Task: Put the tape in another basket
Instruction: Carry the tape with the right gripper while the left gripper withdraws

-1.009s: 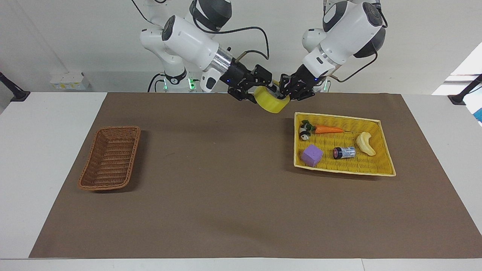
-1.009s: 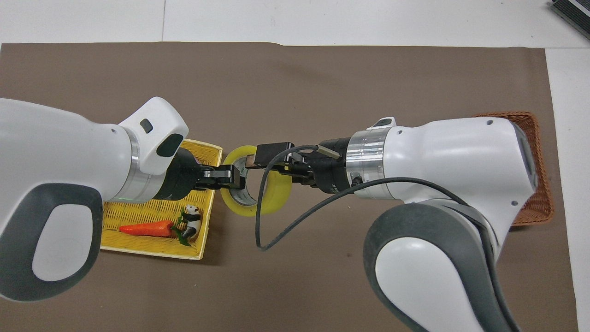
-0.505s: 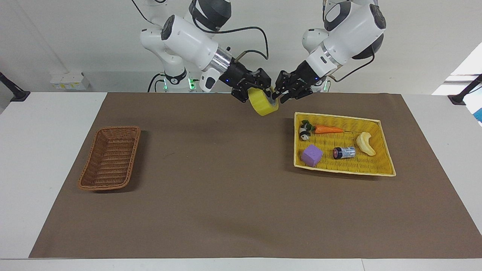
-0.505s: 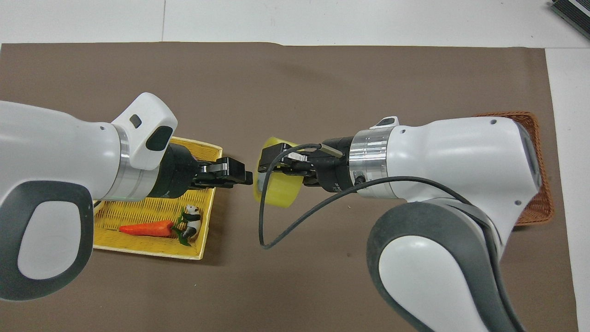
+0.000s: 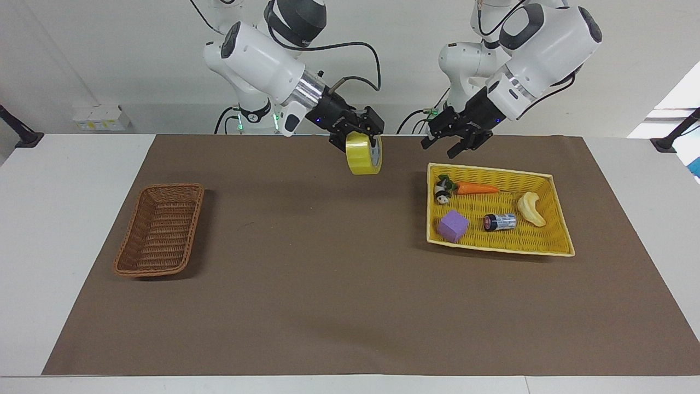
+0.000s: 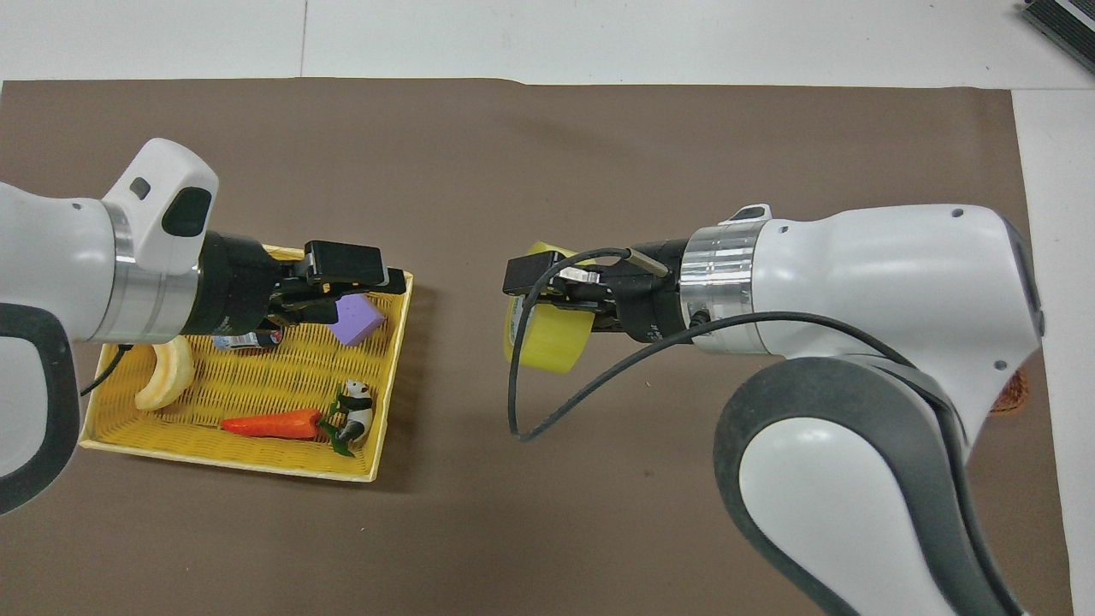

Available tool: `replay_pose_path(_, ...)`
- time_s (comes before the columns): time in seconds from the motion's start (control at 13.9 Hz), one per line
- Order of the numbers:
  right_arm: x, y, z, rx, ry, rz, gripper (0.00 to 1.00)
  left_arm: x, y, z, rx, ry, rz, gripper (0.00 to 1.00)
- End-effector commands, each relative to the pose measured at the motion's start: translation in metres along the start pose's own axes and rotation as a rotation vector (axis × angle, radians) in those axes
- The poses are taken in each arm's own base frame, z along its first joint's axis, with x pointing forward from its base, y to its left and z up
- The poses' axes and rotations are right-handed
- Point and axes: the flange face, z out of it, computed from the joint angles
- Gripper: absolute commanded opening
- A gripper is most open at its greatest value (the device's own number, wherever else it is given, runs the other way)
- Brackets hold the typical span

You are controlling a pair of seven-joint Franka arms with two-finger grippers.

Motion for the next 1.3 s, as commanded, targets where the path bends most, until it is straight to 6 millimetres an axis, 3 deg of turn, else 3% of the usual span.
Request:
replay_pose_path(0.0,-0.004,0.009,-0.02,-0.088,0.004,-0.031,0.0,-0.002,-0.016,-0.005,0.14,0.03,0.028,1.0)
replay_pose_path(0.22,0.01,0.043,-0.032,-0.367,0.03,-0.129,0.0,0.008,-0.04,-0.014,0.296,0.065,0.056,1.0)
replay_pose_path(0.58,0.055,0.15,-0.085,-0.705,-0.056,-0.32,0.0,0.025,-0.092,-0.05,0.527,0.039,0.171,1.0)
replay_pose_path(0.86,0.08,0.218,-0.112,-0.968,-0.139,-0.516,0.0,0.022,-0.098,-0.085,0.571,-0.082,0.26,1.0)
replay_pose_path(1.23,0.124,0.313,-0.157,-1.172,-0.203,-0.73,0.0,0.021,-0.101,-0.083,0.576,-0.086,0.252,1.0)
